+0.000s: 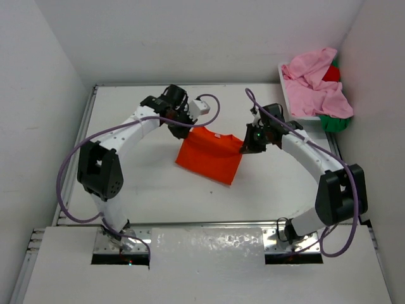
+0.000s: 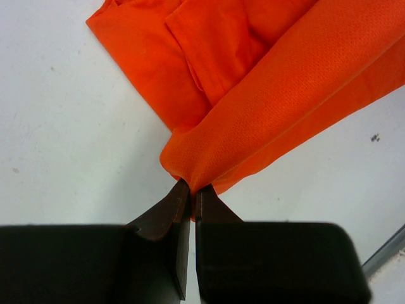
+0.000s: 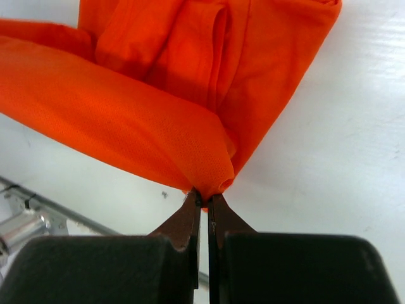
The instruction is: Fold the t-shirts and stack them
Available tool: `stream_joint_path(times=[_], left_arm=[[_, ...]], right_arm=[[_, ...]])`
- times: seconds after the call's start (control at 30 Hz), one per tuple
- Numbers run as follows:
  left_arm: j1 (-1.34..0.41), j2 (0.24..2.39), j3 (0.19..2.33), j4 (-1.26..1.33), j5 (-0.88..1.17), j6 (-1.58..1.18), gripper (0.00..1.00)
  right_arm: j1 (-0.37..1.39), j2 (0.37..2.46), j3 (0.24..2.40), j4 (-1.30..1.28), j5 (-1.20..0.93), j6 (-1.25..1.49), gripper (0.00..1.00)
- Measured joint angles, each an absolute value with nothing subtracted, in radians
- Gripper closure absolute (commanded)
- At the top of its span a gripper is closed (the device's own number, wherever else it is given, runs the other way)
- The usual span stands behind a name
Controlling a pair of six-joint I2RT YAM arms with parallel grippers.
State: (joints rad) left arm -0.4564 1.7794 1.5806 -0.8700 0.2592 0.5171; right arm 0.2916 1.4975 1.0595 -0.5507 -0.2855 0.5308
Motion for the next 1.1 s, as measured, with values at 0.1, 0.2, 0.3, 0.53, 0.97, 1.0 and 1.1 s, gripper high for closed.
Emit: stream_joint_path(times=[0.1,0.2,0.3,0.53,0.97,1.0,1.1], left_arm=[[-0.456,1.812,1.586,-0.839,0.259,0.493,1.0],[-0.456,1.862,1.6,-0.803,0.246,0.467,1.0],[-0.456,1.904,1.622,-0.751,0.229,0.439,1.0],[-0.456,1.97,1.666,-0.693,0.223,0.395,1.0],[-0.456,2.09,1.824,-0.657,0.192,0.316,0.97],[-0.456,2.114,1.839,-0.654,0.186,0.307,0.96],[-0.456,2.184,1.867,-0.641,0.158,0.282,0.83]], right_arm=[[0.269,1.538,1.084,-0.531,-0.274,0.531,1.0],[0.26,1.598,1.118,-0.507,-0.266,0.531,1.0],[0.254,1.647,1.136,-0.484,-0.261,0.53,1.0],[0.237,1.698,1.155,-0.473,-0.245,0.526,1.0],[0.187,1.784,1.206,-0.403,-0.213,0.524,1.0],[0.183,1.808,1.215,-0.392,-0.21,0.523,0.98],[0.165,1.882,1.243,-0.363,-0.209,0.524,0.98]])
